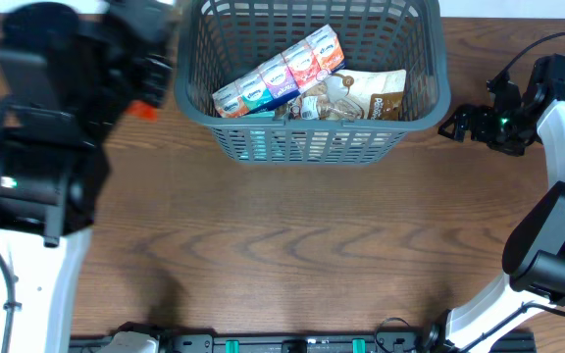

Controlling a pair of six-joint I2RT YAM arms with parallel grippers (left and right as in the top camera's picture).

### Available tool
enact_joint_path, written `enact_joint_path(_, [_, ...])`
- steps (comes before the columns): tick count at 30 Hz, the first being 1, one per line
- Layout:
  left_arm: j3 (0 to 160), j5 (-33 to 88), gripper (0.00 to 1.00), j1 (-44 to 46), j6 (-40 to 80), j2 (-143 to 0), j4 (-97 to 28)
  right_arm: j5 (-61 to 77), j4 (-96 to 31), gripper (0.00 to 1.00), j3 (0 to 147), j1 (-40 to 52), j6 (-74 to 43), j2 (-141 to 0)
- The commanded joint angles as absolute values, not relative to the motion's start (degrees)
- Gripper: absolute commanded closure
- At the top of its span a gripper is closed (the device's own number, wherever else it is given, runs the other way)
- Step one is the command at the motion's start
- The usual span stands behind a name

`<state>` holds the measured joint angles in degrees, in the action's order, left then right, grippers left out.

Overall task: Pack container
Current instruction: 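Lift the red snack bar with the left gripper and drop it in the basket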

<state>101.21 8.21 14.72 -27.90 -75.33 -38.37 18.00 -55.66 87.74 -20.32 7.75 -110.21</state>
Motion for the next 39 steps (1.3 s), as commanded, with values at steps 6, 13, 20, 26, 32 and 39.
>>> enact_joint_path(6, [103.3, 8.6, 0.94, 26.8, -48.0, -80.5, -36.0, 17.8, -55.7, 0.01, 87.5, -19.4, 8.9, -110.5])
enact_joint_path(13, [103.3, 8.6, 0.94, 30.0, -55.2, -91.7, -30.3, 17.8, -55.7, 0.01, 87.5, -19.4, 8.9, -110.5])
enact_joint_path(20, [103.3, 8.6, 0.94, 29.9, -55.9, -103.0, -23.2, 17.8, -56.0, 0.01, 87.5, -19.4, 8.9, -110.5])
enact_joint_path(26, [103.3, 8.6, 0.94, 30.0, -55.7, -110.5, -25.8, 17.8, -56.0, 0.01, 87.5, -19.4, 8.9, -110.5])
enact_joint_path(32, [103.3, 8.5, 0.01, 30.0, -53.6, -110.6, -27.5, 17.8, -56.0, 0.01, 87.5, -19.4, 9.3, -110.5])
enact_joint_path(39, [103.4, 7.9, 0.01, 29.8, -47.4, -104.2, -27.3, 18.7, -56.0, 0.01, 88.1, -19.4, 9.3, -110.5])
